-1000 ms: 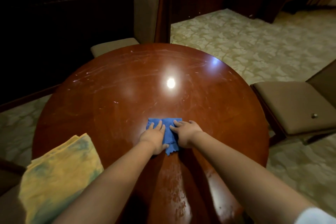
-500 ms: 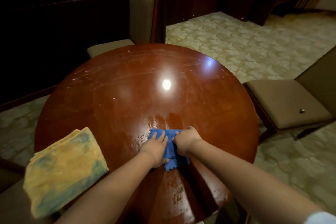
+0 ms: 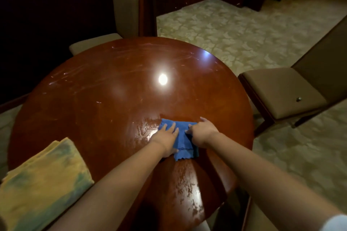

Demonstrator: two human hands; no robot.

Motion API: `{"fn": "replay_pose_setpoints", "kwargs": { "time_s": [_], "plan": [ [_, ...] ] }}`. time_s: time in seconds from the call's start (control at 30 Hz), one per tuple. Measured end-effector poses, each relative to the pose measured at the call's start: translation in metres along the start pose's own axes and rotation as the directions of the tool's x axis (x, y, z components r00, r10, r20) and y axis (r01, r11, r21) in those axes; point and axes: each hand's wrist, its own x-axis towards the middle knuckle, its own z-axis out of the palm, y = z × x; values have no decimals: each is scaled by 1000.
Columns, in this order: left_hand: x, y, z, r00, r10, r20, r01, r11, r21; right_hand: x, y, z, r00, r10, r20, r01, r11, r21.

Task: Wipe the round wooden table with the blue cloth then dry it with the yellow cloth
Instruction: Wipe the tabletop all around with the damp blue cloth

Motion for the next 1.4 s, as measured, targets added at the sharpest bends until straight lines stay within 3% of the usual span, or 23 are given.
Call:
{"fn": "replay_pose_setpoints", "kwargs": {
  "time_s": [0.1,0.23,0.33,0.83,1.23,1.4],
  "plan": [
    [-17,15,10,998,59,7,-60,997,58,-21,-10,14,1000,16,25,-16,1000,16],
    [-37,26,32,996,94,4,-94,993,74,-34,-32,31,996,42,76,-31,989,-144],
    [-37,27,34,996,89,3,-89,994,65,-31,-33,38,996,73,44,-66,987,-146],
    [46,15,-36,999,42,27,-44,996,75,0,36,28,994,113,-8,-109,975,194],
    [-42,34,36,990,138,22,-140,978,152,-84,-34,72,996,88,0,-84,955,283],
    [-77,41,60,980,195,31,-198,966,164,-119,-73,95,989,146,-27,-130,939,320]
  ]
}}
